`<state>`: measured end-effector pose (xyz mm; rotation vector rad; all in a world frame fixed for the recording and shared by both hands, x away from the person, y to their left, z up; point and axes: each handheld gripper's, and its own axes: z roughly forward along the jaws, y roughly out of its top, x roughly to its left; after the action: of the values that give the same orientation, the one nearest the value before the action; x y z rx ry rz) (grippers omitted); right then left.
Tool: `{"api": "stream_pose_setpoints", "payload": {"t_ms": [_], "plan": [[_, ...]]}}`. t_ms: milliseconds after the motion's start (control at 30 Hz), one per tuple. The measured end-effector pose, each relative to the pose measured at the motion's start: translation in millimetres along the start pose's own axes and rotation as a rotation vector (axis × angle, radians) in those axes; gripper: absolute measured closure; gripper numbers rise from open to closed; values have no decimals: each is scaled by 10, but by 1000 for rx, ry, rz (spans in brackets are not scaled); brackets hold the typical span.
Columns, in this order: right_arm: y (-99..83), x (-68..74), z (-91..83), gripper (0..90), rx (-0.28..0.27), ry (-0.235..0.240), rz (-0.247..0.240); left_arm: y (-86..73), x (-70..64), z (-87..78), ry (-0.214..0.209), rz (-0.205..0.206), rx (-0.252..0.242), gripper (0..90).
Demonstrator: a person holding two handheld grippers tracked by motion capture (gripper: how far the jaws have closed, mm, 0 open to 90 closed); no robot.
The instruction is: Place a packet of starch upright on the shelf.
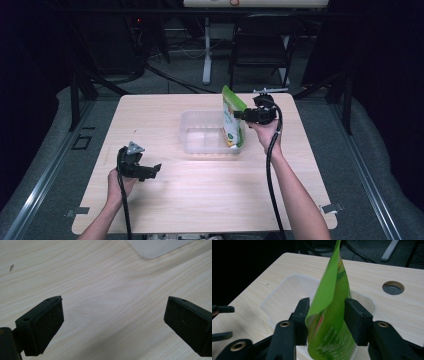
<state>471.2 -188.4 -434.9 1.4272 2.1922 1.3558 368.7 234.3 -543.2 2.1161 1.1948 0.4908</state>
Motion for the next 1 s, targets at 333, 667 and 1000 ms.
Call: {"api": "stream_pose_setpoints", "payload": {"t_ms": [333, 667, 1000], "plan": [[24, 48, -294, 284, 62, 13, -40, 5, -7, 6, -3, 3, 0, 25], [7, 342, -670, 134, 81, 44, -160, 9, -18, 5, -7, -1, -1, 25], [-203, 632, -939, 42, 110, 89, -264, 11, -20, -4, -2, 6, -3, 25]]}}
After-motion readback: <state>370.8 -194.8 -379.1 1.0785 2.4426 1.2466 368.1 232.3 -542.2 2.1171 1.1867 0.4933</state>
